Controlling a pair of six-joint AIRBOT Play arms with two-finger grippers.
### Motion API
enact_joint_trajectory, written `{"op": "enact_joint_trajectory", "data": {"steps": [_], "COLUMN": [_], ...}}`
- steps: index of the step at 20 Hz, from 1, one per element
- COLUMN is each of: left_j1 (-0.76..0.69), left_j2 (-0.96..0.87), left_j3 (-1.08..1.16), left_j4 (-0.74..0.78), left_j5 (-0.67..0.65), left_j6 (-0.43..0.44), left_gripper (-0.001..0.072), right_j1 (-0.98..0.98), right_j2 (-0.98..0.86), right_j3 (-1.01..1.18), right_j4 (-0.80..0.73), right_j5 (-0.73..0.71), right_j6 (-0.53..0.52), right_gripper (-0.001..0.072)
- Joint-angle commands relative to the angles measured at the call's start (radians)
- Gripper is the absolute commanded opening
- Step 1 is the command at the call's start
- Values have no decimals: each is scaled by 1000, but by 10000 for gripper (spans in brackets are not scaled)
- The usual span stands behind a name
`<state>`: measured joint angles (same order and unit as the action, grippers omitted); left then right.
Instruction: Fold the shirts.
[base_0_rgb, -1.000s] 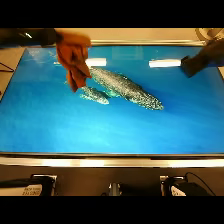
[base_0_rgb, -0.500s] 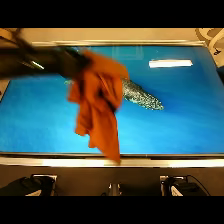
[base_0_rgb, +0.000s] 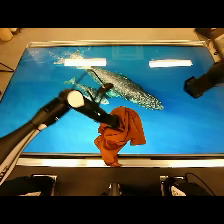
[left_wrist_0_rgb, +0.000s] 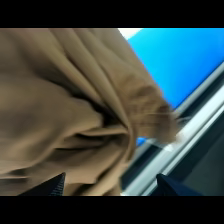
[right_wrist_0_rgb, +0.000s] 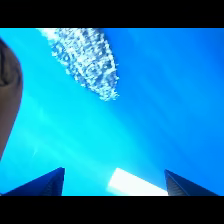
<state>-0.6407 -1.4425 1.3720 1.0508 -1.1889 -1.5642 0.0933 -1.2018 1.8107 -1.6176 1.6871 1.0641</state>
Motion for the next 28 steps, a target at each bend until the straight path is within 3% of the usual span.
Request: {"op": "enact_joint_trajectory", "data": {"steps": [1, 3, 5, 6, 8, 12, 16, 19, 21, 22, 23, 28], "left_j1": [141, 250, 303, 304, 281, 190, 122, 120, 120, 120, 120, 120], "left_j2": [51, 110, 162, 180, 184, 159, 95, 77, 76, 77, 77, 92], "left_j3": [51, -3, -140, -221, -392, -597, -616, -616, -616, -616, -616, -616], "left_j4": [183, 208, 206, 195, 80, -121, -195, -195, -195, -195, -195, -194], "left_j5": [-178, -263, -259, -222, -117, 177, 267, 318, 335, 334, 334, 334], "left_j6": [-7, -7, -8, -18, -22, -23, -23, -15, -15, -14, -14, -13], "left_gripper": [686, 658, 477, 482, 563, 538, 536, 458, 255, 104, 28, 26], "right_j1": [1, 1, 1, 1, 1, 1, 1, 1, 1, 1, 1, 5], "right_j2": [-137, -192, -217, -219, -219, -219, -219, -219, -220, -222, -222, -223], "right_j3": [-17, -91, -206, -270, -392, -547, -631, -686, -741, -771, -803, -937], "right_j4": [66, 85, 106, 117, 133, 164, 192, 290, 366, 400, 431, 587], "right_j5": [19, 16, -22, -66, -126, -135, -149, -172, -210, -230, -255, -373], "right_j6": [-18, -18, -18, -18, -18, -35, -56, -60, -63, -64, -68, -110], "right_gripper": [668, 620, 620, 618, 608, 552, 557, 574, 656, 657, 664, 673]}}
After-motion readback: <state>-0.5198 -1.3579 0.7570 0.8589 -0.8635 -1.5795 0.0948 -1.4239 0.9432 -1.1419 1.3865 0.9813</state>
